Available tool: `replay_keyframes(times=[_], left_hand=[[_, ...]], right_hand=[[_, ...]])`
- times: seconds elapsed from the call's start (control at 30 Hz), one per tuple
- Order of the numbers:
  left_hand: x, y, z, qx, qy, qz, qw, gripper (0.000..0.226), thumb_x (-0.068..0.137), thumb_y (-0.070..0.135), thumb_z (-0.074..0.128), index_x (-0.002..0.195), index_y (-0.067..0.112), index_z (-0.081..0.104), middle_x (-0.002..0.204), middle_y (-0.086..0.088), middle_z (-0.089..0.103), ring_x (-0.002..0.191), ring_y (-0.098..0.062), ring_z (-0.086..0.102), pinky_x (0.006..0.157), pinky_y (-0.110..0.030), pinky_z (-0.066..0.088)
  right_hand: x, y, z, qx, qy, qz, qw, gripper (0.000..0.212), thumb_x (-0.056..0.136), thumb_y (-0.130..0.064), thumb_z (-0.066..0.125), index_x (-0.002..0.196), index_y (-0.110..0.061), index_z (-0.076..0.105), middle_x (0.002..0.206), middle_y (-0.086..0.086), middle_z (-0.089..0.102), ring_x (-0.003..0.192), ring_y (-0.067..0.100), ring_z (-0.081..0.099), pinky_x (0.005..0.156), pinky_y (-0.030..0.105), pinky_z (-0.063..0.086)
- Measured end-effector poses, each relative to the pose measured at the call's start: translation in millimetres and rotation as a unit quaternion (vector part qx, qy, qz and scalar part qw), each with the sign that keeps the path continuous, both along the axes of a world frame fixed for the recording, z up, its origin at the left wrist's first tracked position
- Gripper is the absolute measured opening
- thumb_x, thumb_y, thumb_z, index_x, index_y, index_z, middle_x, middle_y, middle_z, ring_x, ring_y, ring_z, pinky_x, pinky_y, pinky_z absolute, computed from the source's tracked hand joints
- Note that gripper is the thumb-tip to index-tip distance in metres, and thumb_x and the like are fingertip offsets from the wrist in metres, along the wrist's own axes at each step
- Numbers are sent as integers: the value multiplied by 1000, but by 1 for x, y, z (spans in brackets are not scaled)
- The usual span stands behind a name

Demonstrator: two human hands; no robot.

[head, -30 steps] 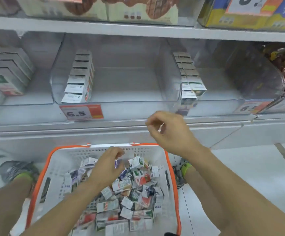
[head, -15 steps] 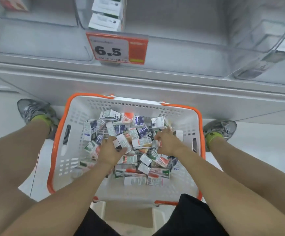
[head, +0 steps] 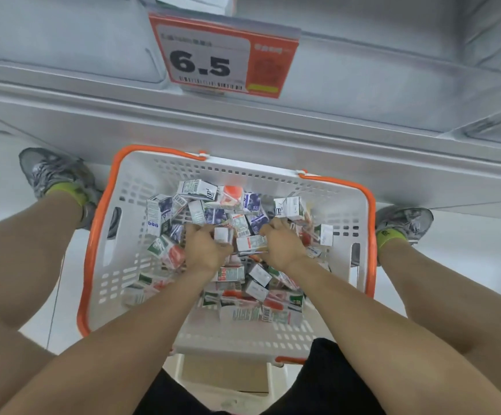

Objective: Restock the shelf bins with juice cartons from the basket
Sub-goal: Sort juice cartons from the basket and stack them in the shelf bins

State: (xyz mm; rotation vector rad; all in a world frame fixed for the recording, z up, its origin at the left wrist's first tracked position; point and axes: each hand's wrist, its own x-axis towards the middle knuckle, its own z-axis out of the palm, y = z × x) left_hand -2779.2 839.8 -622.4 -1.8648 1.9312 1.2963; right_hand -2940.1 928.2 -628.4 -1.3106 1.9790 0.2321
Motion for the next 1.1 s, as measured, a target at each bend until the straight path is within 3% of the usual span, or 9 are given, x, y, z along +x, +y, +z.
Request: replay_keyframes(times=[0.17, 0.4, 0.5, 0.57, 0.67, 0.77, 0.9, 0.97, 1.1], left_hand=[[6, 5, 3, -16, 66, -52, 996, 56, 71, -3, 80, 124, 10, 64, 112, -10, 68, 96, -21, 64, 82, -25, 50], [15, -19, 32, 89, 144, 136, 976, 54, 73, -6, 78, 123, 7, 62, 91, -4, 71, 79, -20, 69, 74, -30, 57], [16, -34, 65, 189, 259, 227, 919, 48, 79, -11, 72, 121, 9, 61, 89, -9, 71, 77, -22, 71, 75, -33, 61], [13, -44, 91, 260, 340, 222, 876, 46, 84, -9, 68, 126, 4, 58, 93, -12, 72, 84, -27, 70, 77, -35, 60], [4, -54, 134, 343, 457, 144, 808, 42, 82, 3, 71, 123, 9, 64, 105, -12, 71, 96, -28, 66, 81, -35, 59], [-2, -58, 176, 380, 524, 96, 756, 60, 66, 18, 87, 123, 15, 68, 120, -13, 62, 107, -27, 60, 103, -45, 50], [-8, -62, 227, 398, 580, 119, 700, 45, 67, 18, 83, 108, 4, 72, 113, -15, 64, 102, -28, 63, 83, -40, 58], [-14, -61, 251, 387, 567, 145, 713, 35, 79, 29, 69, 101, 2, 72, 106, -14, 62, 93, -27, 64, 73, -38, 59], [-24, -69, 273, 281, 500, 142, 807, 40, 78, 32, 69, 103, 2, 64, 89, -12, 67, 72, -20, 67, 63, -29, 60]], right_hand=[[4, 5, 1, -4, 14, 15, 1000, 50, 86, -21, 74, 128, -11, 50, 132, 9, 54, 127, 28, 46, 109, 41, 39], [-8, -10, 34, 24, -30, -25, 999, 41, 80, -41, 75, 108, -12, 73, 107, 8, 71, 101, 27, 66, 88, 39, 56], [-24, -27, 76, 34, -44, -43, 998, 41, 73, -43, 79, 59, -10, 60, 56, 1, 55, 53, 17, 54, 60, 28, 48], [-39, -38, 121, 46, -70, -53, 995, 48, 74, -41, 81, 51, -14, 48, 46, -2, 42, 43, 14, 47, 53, 26, 37], [-59, -45, 193, 46, -113, -75, 990, 38, 75, -41, 83, 66, -9, 64, 59, 7, 64, 62, 18, 73, 60, 26, 48], [-70, -37, 252, -11, -170, -135, 976, 44, 74, -32, 88, 93, 2, 68, 91, 15, 75, 72, 22, 76, 72, 31, 61], [-66, -25, 296, -72, -269, -203, 939, 30, 71, -24, 89, 82, -4, 70, 89, 18, 76, 70, 28, 72, 67, 30, 61], [-56, -24, 301, -100, -291, -240, 921, 36, 64, -29, 91, 80, -4, 70, 93, 19, 75, 67, 25, 68, 62, 28, 58], [-41, -24, 301, -117, -328, -295, 890, 45, 55, -35, 92, 79, -7, 68, 102, 21, 74, 70, 27, 65, 62, 30, 57]])
